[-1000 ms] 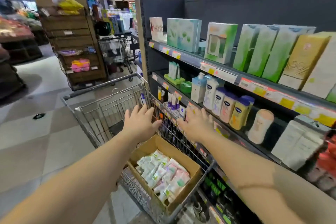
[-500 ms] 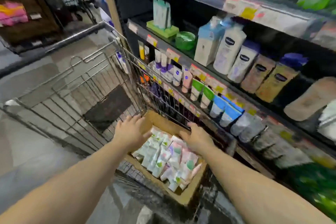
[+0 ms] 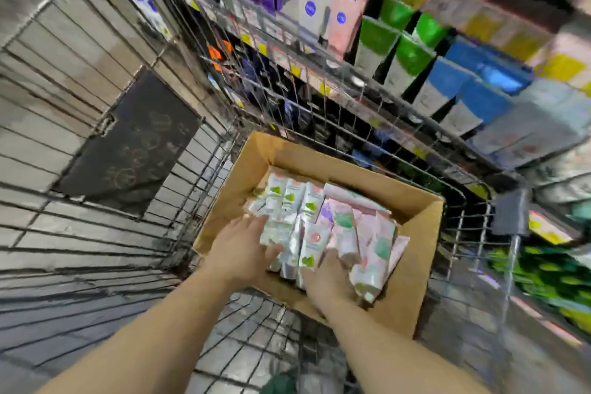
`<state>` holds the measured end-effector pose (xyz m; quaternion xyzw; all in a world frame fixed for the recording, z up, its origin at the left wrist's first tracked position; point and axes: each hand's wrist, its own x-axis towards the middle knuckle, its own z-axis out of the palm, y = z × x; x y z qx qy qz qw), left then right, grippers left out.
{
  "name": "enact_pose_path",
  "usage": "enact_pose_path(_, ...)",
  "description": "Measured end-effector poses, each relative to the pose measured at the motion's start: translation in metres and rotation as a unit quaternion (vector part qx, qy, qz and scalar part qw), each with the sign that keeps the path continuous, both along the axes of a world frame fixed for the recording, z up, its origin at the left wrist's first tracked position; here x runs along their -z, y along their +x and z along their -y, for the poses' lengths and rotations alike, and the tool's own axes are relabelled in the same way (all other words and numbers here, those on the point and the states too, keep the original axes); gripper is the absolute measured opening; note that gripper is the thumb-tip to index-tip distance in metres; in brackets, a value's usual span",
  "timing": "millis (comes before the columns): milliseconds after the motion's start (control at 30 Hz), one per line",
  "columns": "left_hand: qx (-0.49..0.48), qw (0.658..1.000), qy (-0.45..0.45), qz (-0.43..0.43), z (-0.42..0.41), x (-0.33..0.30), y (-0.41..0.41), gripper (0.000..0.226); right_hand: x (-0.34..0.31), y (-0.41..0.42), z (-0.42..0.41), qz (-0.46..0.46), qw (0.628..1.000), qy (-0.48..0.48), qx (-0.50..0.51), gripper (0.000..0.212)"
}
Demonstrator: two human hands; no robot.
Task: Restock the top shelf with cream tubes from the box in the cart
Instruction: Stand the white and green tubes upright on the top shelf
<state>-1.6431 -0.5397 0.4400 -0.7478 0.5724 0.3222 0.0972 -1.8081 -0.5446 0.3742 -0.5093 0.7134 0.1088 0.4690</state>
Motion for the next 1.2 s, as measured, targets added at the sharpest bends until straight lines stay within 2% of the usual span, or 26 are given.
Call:
enact_pose_path(133,-0.018,0.999,-0.004,-0.035,0.005,0.01,0.002,0.07,0.012,0.013,-0.004,0.0,0.996,-0.027,0.09,0.042)
enact_pose_path(233,-0.024,0.999,-0.004,-0.049,0.007,0.007,0.007,0.068,0.009,0.01,-0.001,0.019,0.995,-0.02,0.1,0.047)
enact_pose_path(333,-0.049,0.995,0.005,-0.087,0.009,0.001,0.01,0.065,-0.004,0.008,0.006,0.112,0.989,-0.026,0.098,0.039)
enact_pose_path(400,-0.116,0.98,0.025,-0.158,0.01,-0.006,0.009,0.063,-0.015,0.009,0.013,0.159,0.982,-0.044,0.089,0.033)
enact_pose_path(467,-0.189,0.948,0.046,-0.253,0.012,-0.014,0.007,0.048,-0.033,0.014,0.022,0.202,0.976,-0.054,0.058,0.029)
enact_pose_path(533,-0.225,0.921,0.05,-0.315,0.012,-0.018,0.009,0.019,-0.045,0.015,0.03,0.249,0.968,-0.039,0.016,0.038)
enact_pose_path(567,-0.236,0.914,0.044,-0.327,0.012,-0.019,0.014,0.011,-0.047,0.012,0.032,0.254,0.967,-0.022,-0.002,0.045)
enact_pose_path(633,-0.264,0.908,0.037,-0.324,0.013,-0.018,0.025,0.013,-0.038,0.002,0.033,0.234,0.972,0.009,-0.007,0.05)
enact_pose_path(733,-0.288,0.913,0.012,-0.288,0.013,-0.015,0.041,0.018,-0.009,-0.004,0.027,0.093,0.994,0.024,-0.043,0.038)
enact_pose_path(800,-0.309,0.914,-0.011,-0.261,0.012,-0.008,0.047,0.023,0.011,0.003,0.02,0.041,0.996,0.051,-0.057,0.032)
enact_pose_path(900,-0.336,0.909,-0.035,-0.244,0.01,0.006,0.05,0.024,0.029,0.026,0.006,0.071,0.994,0.081,-0.016,0.039)
enact_pose_path(1000,-0.338,0.909,-0.04,-0.241,0.009,0.016,0.049,0.022,0.037,0.039,0.001,0.049,0.996,0.063,0.048,0.044)
enact_pose_path(1133,-0.332,0.904,-0.044,-0.265,0.009,0.016,0.047,0.017,0.036,0.041,0.004,0.057,0.995,0.055,0.066,0.023)
enact_pose_path(1200,-0.333,0.902,-0.036,-0.271,0.01,0.013,0.047,0.017,0.032,0.036,0.008,0.069,0.994,0.054,0.066,0.023)
